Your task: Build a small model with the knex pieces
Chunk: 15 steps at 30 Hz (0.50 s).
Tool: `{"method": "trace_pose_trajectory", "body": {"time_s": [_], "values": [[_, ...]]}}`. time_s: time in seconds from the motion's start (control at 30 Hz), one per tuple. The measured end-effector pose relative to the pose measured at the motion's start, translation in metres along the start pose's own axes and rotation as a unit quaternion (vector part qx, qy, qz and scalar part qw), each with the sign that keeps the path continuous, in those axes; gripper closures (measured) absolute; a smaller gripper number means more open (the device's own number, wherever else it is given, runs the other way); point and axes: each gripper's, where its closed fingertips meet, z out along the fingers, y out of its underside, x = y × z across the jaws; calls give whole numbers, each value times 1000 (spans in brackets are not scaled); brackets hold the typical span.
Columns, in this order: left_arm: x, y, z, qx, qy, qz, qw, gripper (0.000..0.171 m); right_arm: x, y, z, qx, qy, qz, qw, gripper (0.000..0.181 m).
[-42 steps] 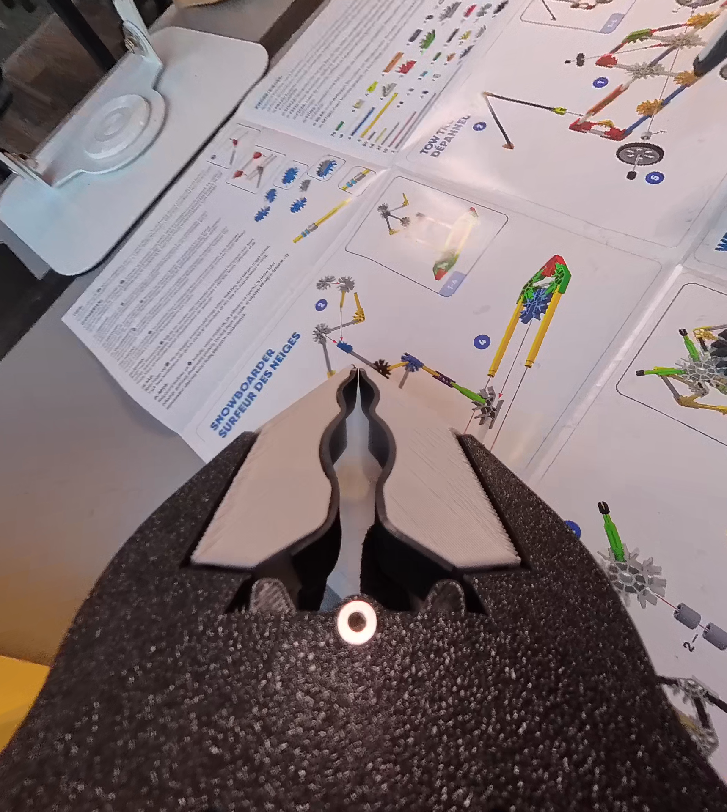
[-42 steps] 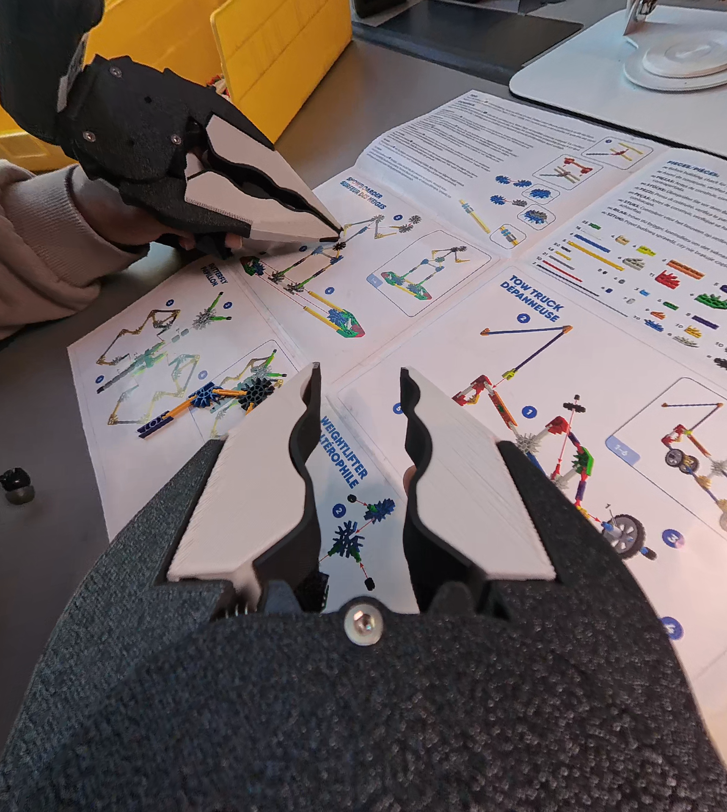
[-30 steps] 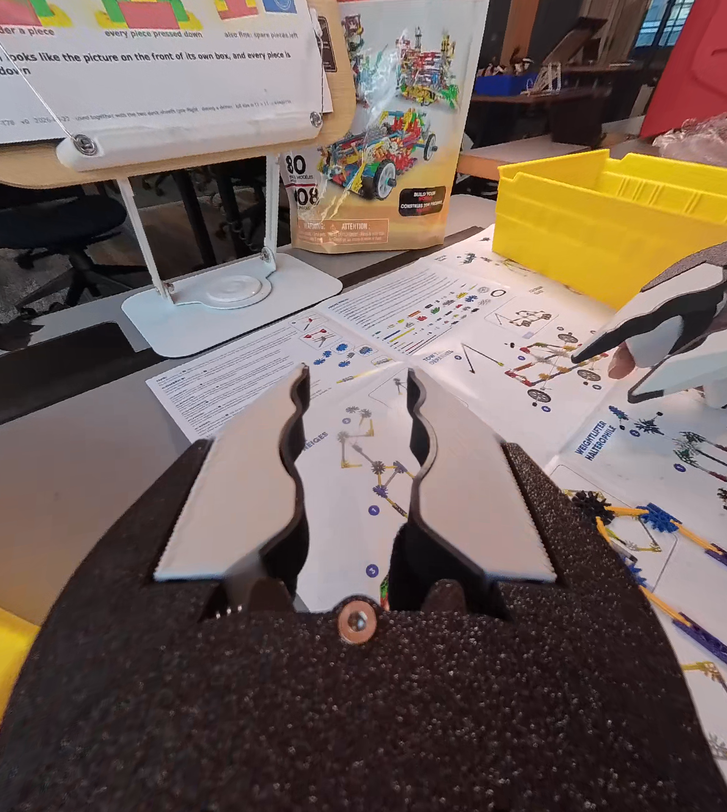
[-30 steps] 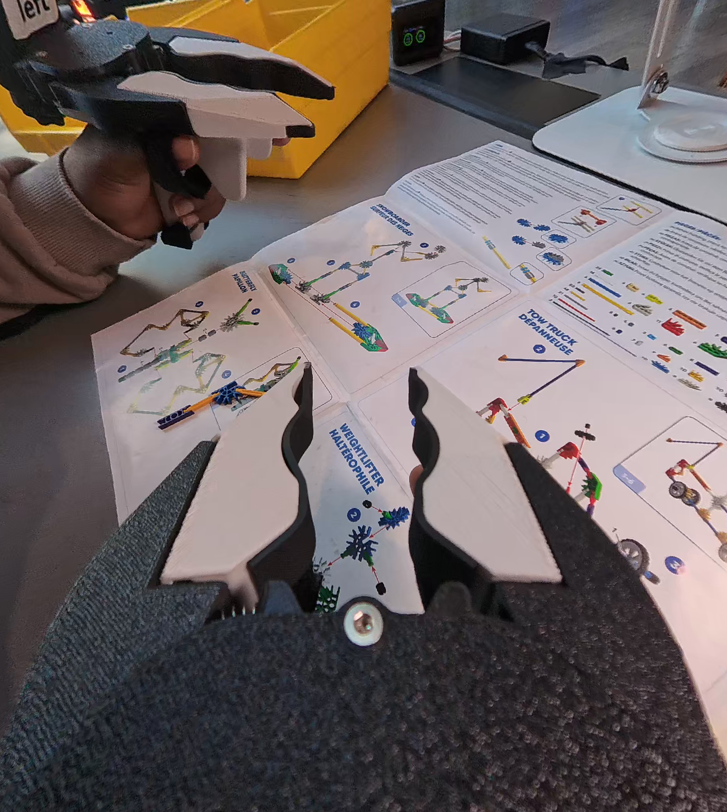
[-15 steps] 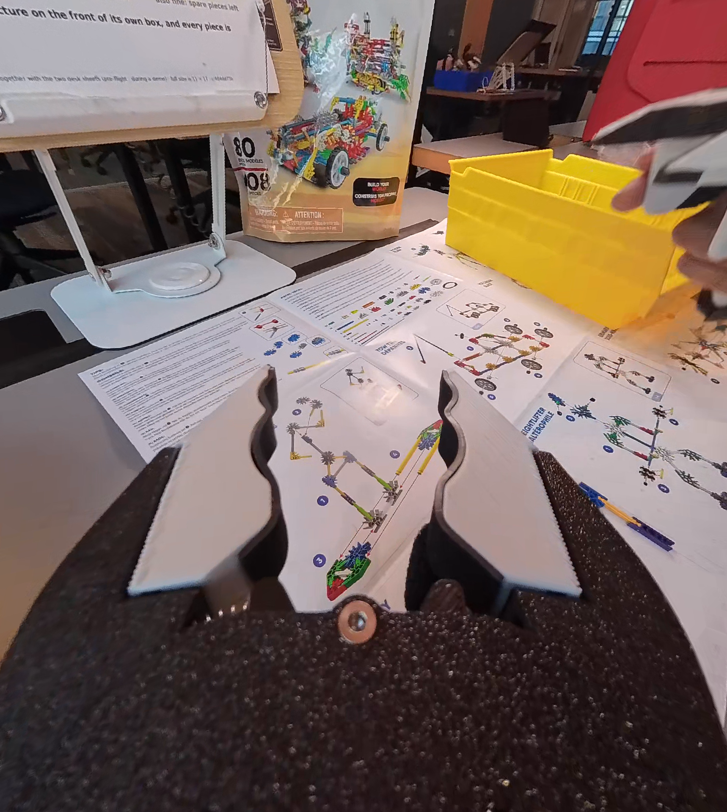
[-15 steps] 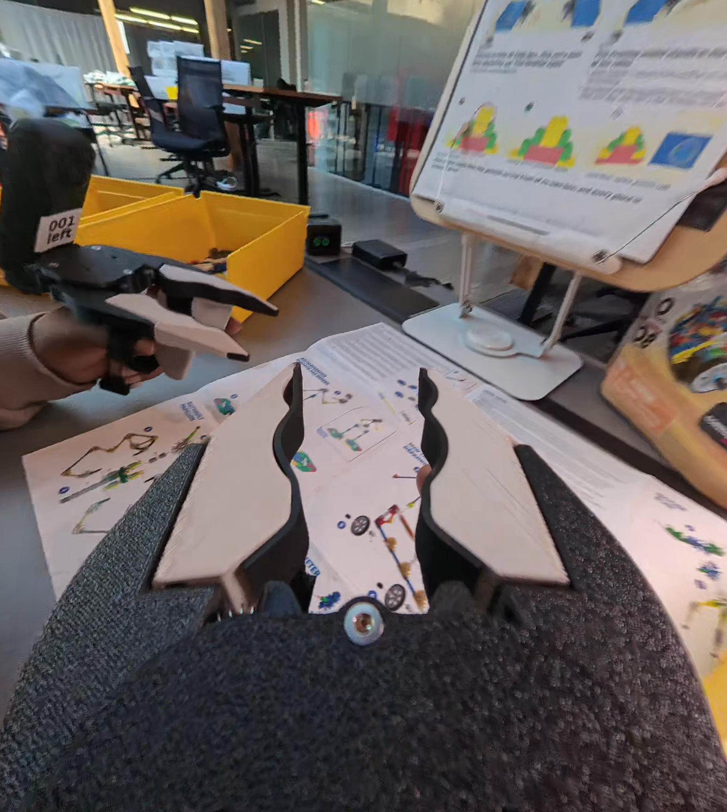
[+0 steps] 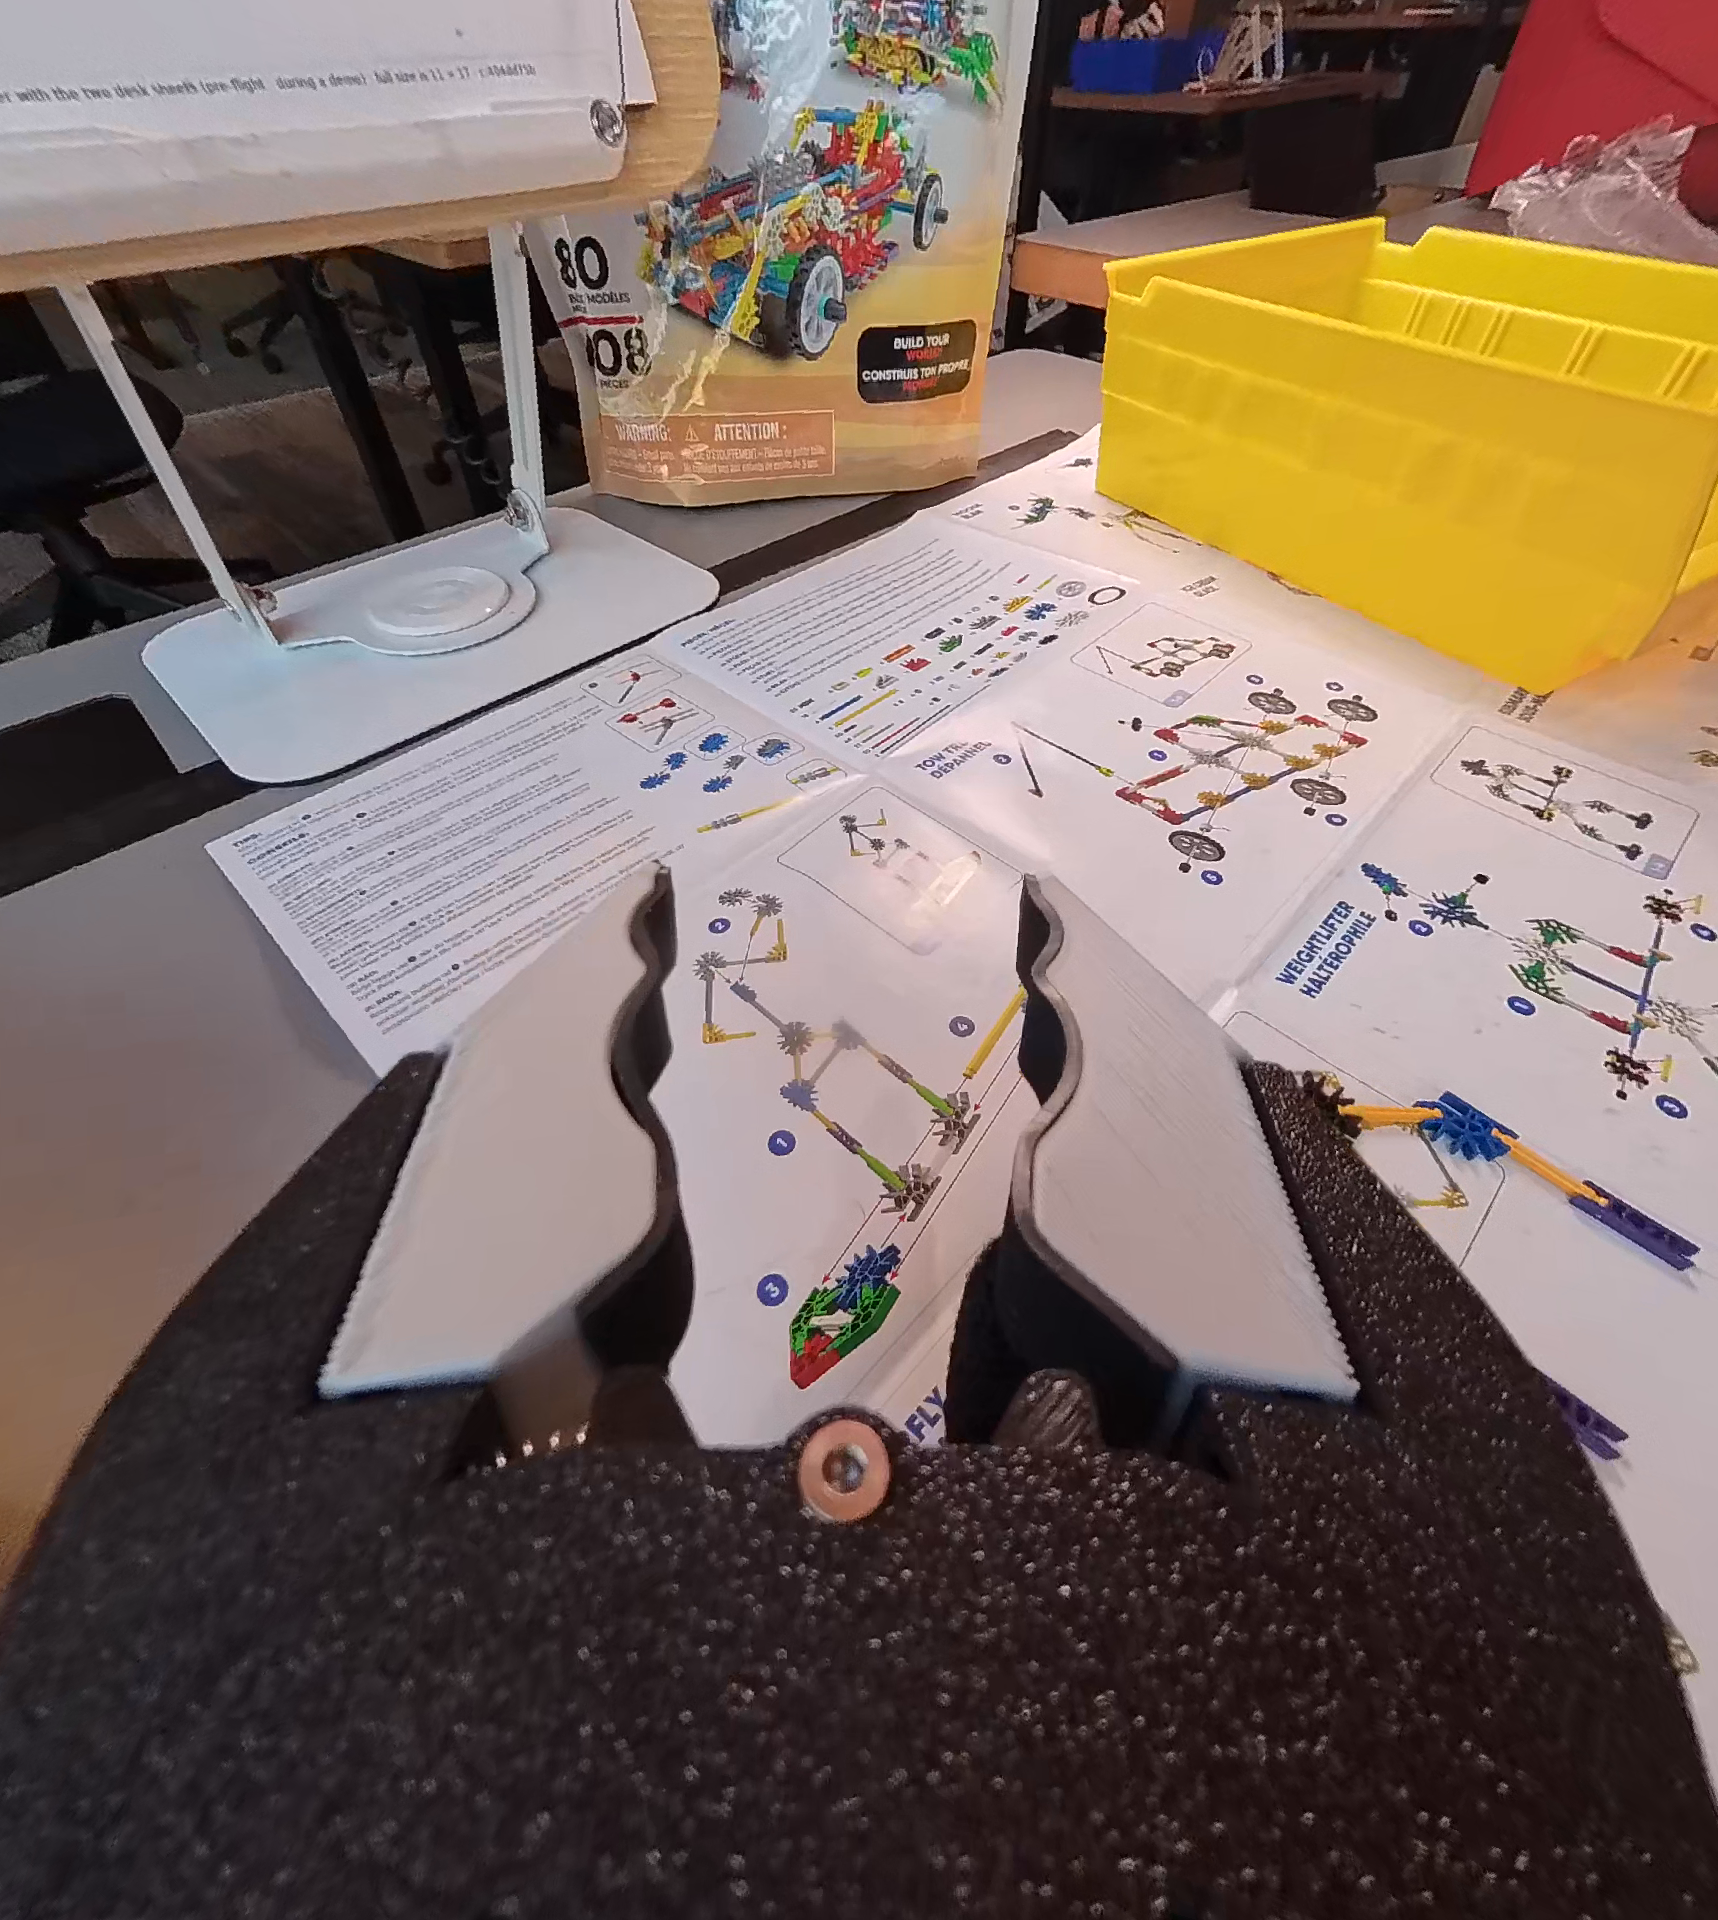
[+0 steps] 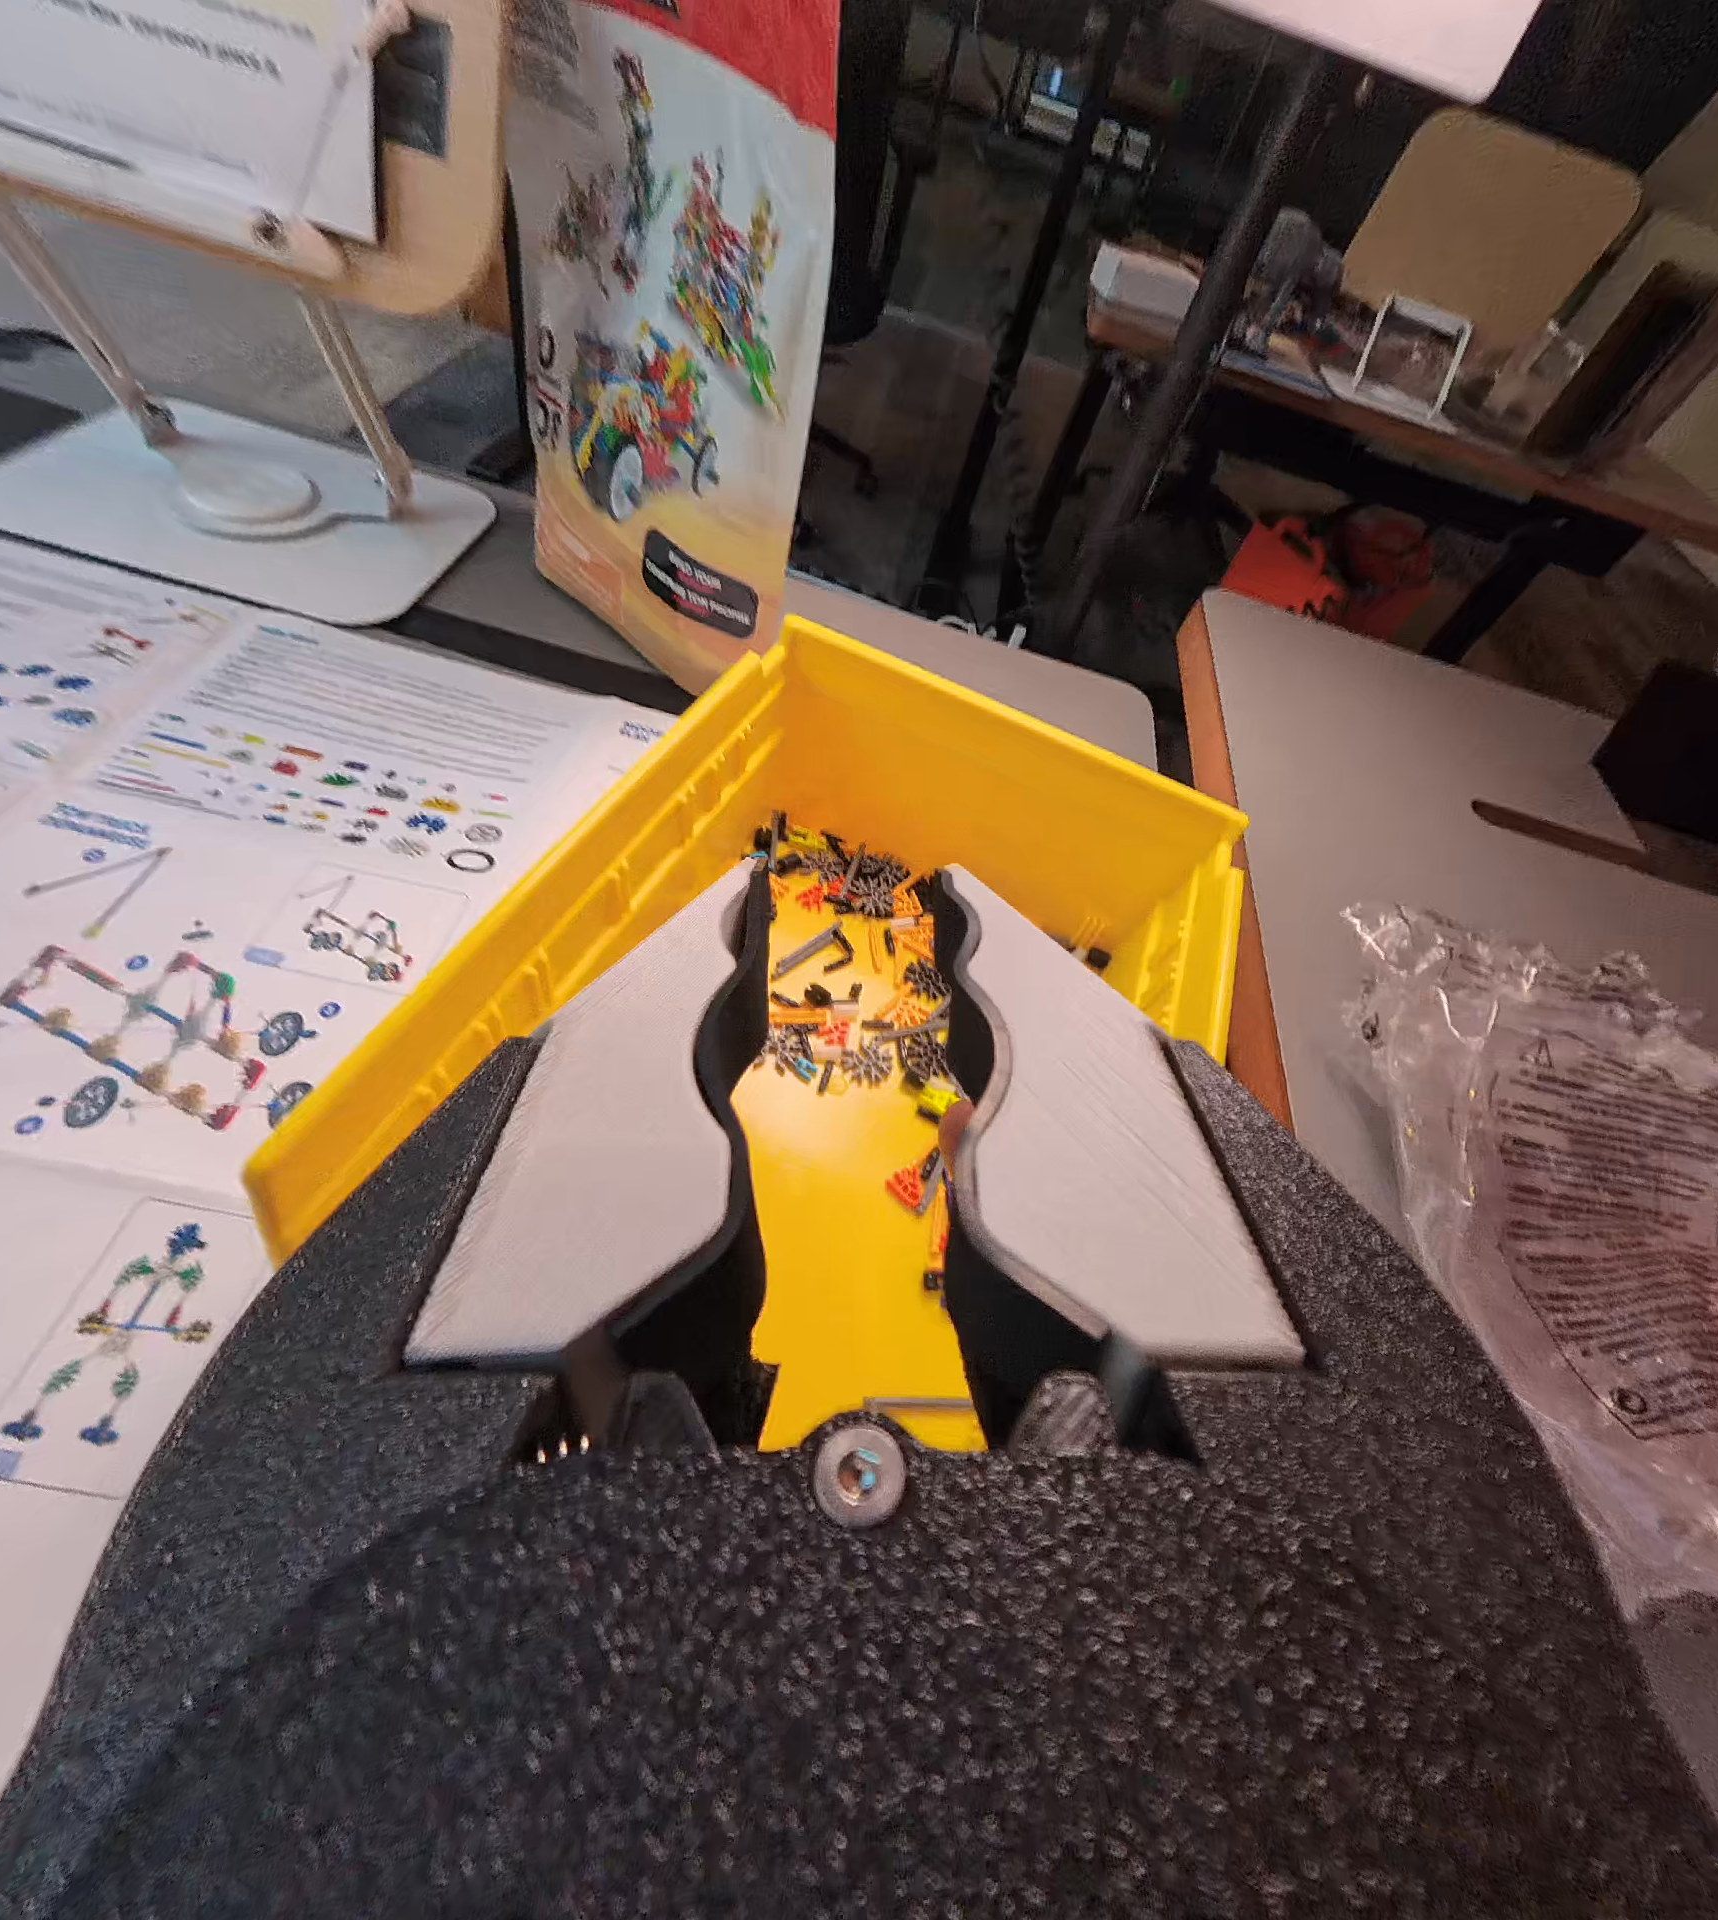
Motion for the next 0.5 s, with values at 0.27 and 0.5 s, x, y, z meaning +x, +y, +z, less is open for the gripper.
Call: {"method": "trace_pose_trajectory", "body": {"time_s": [0.27, 0.5], "values": [[-1, 13, 6, -26, -18, 16, 999, 109, -1, 63, 63, -129, -50, -7, 990, 160], [-8, 16, 5, -29, -27, 9, 999, 113, -24, 110, 143, -289, -110, 66, 949, 167]]}}
